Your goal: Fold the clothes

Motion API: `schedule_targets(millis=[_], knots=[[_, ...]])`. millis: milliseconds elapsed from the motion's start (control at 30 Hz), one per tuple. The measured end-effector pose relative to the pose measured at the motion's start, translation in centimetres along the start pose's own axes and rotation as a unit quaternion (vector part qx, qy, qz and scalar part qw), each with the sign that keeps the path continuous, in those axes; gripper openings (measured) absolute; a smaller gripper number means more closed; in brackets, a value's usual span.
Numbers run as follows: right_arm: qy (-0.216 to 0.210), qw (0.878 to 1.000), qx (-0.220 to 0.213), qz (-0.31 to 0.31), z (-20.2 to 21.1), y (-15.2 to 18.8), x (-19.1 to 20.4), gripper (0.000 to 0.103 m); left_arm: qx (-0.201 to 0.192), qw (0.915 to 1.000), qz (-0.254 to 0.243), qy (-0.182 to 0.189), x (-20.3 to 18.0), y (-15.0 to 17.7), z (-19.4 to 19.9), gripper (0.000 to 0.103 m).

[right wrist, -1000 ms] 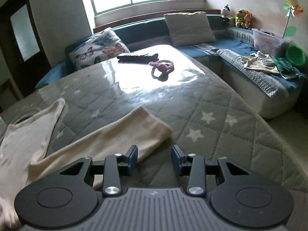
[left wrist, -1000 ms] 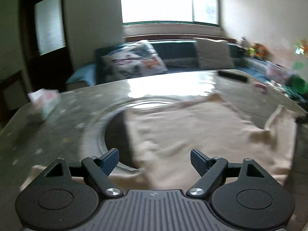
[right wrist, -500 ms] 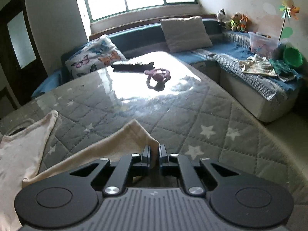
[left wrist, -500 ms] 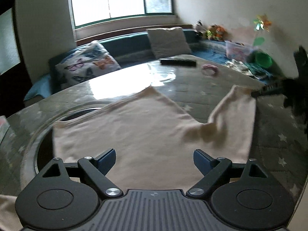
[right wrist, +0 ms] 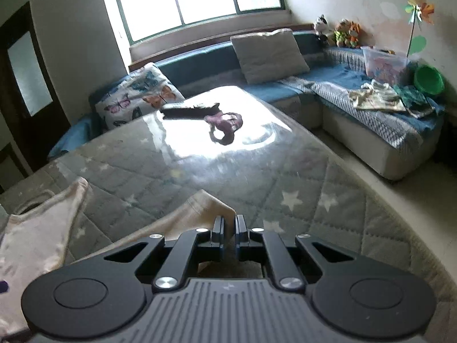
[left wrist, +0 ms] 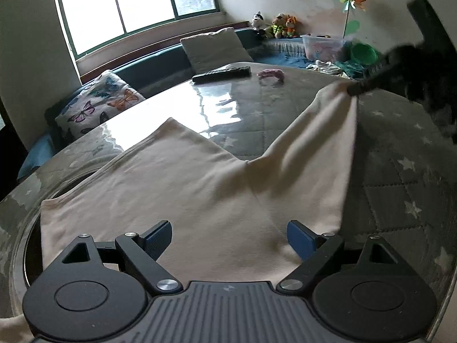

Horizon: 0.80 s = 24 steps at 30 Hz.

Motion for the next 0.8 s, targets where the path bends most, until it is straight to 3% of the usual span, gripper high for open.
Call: schedule_targets(millis=[167,333,567,800], knots=[[-0.025,0.999,-0.029,0.011,3.2,-2.2,1.8,0.006,-0.018,0.9998,0.01,0.004,0.6,0.0,1.1,0.09],[-0.059,0.995,-0.061,0.043,7.1,-4.0,5.4,0.006,-0.047,0.998,0.038,-0.018,3.3,0.2,4.0,0.09],[-0.126,0.982,-0.081,0.119,11.3,-3.8,14.9,0.006,-0.071,0.9902,0.094,-0.075,8.9,3.5,9.0,0.09],[-0.189,0.958,-0.087,0.195,14.6,-2.3,24.5,0.006,-0.096,0.9787,0.143,-0.112,12.9,6.8,13.3,0.09]])
Point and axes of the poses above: each gripper's, at about its wrist camera, not at the fingertips, and z roughly against the way its jaws point, x to its left, y to its underside, the point moved 9 cm from there along -z, roughly the way its jaws point, and after that the axes turned 12 degrees about y, right-handed, at the moved point
